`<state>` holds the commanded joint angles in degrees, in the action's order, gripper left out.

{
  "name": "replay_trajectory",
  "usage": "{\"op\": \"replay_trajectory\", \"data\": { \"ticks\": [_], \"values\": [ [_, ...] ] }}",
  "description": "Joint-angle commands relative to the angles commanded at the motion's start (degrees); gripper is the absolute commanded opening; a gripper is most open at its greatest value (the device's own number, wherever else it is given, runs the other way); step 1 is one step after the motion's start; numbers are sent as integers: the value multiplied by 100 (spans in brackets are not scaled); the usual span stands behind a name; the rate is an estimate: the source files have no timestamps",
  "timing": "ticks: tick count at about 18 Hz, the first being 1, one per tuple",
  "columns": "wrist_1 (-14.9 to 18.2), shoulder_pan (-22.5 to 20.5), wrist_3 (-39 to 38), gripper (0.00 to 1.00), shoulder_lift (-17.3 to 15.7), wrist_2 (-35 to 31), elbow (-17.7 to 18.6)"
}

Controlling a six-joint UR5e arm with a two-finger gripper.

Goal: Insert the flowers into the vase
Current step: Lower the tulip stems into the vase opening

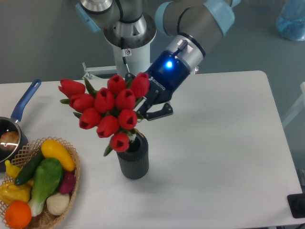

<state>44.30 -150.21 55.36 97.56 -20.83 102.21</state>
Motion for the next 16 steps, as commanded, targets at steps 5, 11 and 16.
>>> {"op": "replay_trajectory", "data": {
  "ticks": [5,11,16],
  "values": [
    [0,-9,256,16,8,0,185],
    [0,-18,440,16,70,0,238],
    [0,-44,634,16,210,0,185]
  ]
}}
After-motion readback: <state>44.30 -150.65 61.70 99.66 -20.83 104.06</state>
